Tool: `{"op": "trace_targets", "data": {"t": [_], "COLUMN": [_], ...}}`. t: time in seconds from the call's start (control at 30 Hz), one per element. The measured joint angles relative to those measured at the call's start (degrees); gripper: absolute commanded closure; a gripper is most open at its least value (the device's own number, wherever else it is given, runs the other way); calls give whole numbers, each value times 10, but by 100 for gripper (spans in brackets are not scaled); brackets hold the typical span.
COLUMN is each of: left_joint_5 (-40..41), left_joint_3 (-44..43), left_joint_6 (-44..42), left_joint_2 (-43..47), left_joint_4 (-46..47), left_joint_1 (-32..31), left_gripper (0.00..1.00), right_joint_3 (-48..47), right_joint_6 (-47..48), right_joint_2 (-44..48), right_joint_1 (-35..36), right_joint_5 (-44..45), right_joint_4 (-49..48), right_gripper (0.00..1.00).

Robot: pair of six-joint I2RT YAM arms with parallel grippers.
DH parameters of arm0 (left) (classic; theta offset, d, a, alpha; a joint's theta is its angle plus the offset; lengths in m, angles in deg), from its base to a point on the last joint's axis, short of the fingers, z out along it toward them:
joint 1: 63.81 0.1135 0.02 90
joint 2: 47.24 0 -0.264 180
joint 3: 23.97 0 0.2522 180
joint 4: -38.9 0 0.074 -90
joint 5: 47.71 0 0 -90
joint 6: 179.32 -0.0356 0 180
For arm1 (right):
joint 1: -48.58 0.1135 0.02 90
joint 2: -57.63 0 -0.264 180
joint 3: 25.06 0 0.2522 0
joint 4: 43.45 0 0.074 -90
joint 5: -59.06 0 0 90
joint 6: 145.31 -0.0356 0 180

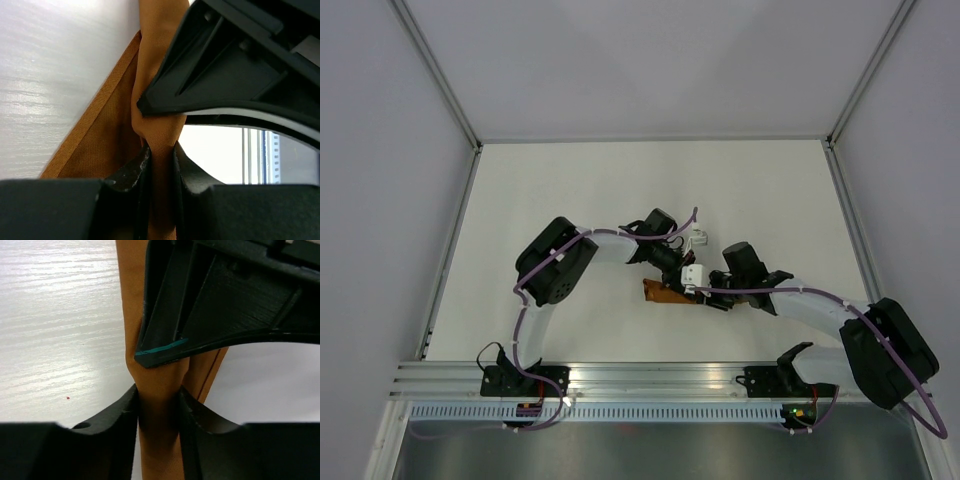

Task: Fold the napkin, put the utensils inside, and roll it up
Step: Roll the napkin at the center of the board.

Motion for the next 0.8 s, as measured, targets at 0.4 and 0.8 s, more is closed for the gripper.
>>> {"op": "trace_targets", "data": {"t": [0.4, 0.8], "left_joint_5": [59, 273], "left_joint_3": [-7, 130], "left_joint_6": [42, 65], "left_joint_2": [23, 181], "left_joint_4": [-31, 100], "left_joint_1": [17, 47], "left_gripper": [51, 43], "right_joint_3": [-35, -132], "right_joint_6": [-7, -12], "right_joint_2": [-53, -149], "right_joint_1": [0, -47], "right_joint_5": [-3, -73], "right_joint_4": [1, 83], "right_gripper": [87, 88]}}
